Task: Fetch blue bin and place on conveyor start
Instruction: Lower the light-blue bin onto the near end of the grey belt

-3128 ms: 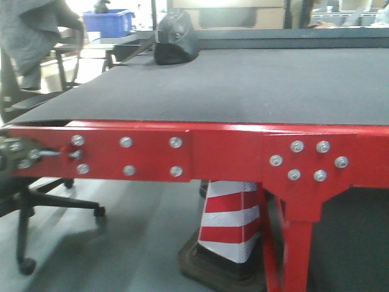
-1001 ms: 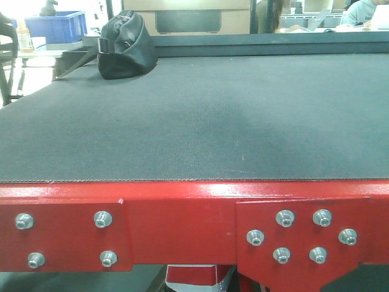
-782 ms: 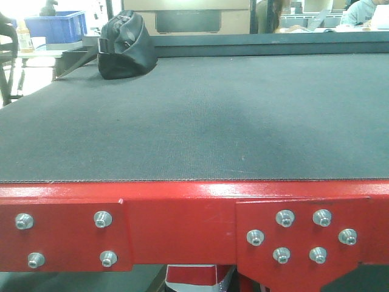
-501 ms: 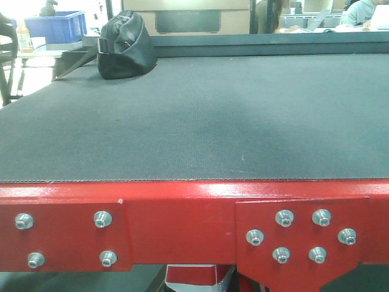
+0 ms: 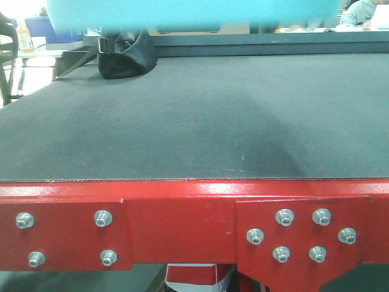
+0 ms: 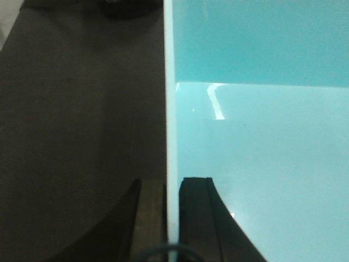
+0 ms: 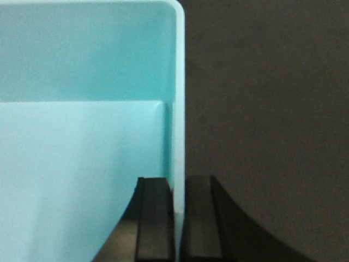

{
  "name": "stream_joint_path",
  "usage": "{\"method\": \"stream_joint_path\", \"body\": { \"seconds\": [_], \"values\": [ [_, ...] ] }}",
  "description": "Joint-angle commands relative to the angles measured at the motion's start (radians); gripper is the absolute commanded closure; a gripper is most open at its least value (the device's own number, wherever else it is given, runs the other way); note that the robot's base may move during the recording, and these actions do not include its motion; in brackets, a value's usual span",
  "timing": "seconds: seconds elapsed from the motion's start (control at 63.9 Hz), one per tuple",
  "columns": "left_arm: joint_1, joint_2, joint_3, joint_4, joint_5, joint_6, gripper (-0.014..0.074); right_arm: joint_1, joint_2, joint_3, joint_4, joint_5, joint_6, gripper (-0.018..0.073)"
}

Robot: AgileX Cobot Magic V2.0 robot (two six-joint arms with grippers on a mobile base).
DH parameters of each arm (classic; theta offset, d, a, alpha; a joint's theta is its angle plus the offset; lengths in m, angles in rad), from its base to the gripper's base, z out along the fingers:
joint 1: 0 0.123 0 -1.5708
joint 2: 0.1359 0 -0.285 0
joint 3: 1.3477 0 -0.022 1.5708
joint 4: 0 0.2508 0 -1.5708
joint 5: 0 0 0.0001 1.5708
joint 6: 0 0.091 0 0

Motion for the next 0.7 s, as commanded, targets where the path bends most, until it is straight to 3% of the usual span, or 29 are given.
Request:
{"method": "stream_joint_path", "body": {
  "seconds": [0.0,0.282,0.688],
  "values": [
    [0.006,0.046,0.001,-0.021,-0.089,-0.014,0.0707,-0.01,0.045,0.02,0.004,-0.113,0.007,0.0713],
    [0.009,0.179,0.001,-0.025,-0.093,-0.014,0.0707,-0.017,0.228,0.02,0.004,-0.138,0.007,0.0713],
    [0.009,0.278,0.001,-0.025,-0.137,-0.014,0.0707,-0.017,0.287,0.02,0.004,-0.212,0.007,0.0713]
  ]
}}
